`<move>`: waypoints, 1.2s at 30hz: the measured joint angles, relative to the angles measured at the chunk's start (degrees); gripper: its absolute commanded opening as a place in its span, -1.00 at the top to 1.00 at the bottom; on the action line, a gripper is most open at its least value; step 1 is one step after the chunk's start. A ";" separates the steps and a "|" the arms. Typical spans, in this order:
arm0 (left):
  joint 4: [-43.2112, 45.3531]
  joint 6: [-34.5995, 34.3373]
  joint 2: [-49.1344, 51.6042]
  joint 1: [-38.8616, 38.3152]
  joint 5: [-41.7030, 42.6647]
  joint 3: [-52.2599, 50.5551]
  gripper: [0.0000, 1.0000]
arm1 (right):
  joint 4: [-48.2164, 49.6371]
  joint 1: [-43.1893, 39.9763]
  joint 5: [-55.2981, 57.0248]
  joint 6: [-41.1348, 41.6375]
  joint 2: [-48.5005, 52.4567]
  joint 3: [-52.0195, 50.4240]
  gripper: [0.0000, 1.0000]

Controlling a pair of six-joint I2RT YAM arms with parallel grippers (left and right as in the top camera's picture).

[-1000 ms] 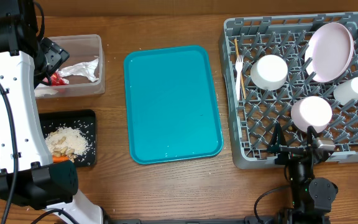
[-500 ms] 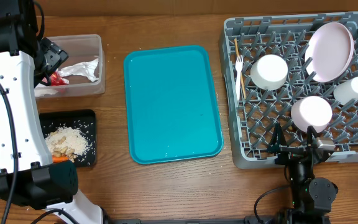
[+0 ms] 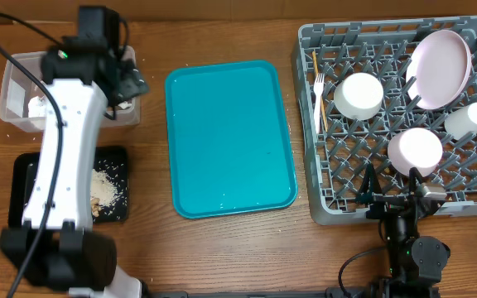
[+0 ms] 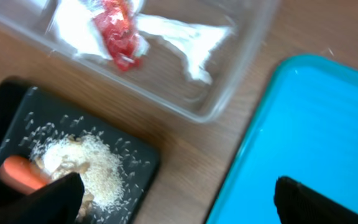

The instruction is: Sort waste into correct bins and load items into the dishwasher rack

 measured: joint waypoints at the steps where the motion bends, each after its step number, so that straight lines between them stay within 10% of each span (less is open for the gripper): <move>1: 6.16 1.84 -3.82 -1.51 0.52 -5.40 -1.00 | -0.04 0.00 0.00 0.02 -0.02 0.00 -1.00; 13: 40.98 6.80 -44.92 -4.22 3.74 -62.27 -1.00 | -0.02 0.00 0.00 0.02 -0.22 0.00 -1.00; 31: 69.61 15.72 -85.24 -2.10 5.49 -98.16 -0.99 | -0.02 0.00 0.00 0.02 -0.22 0.00 -1.00; 36: 66.07 21.29 -89.59 4.02 13.97 -99.97 -1.00 | -0.02 0.00 0.00 0.00 -0.22 0.00 -1.00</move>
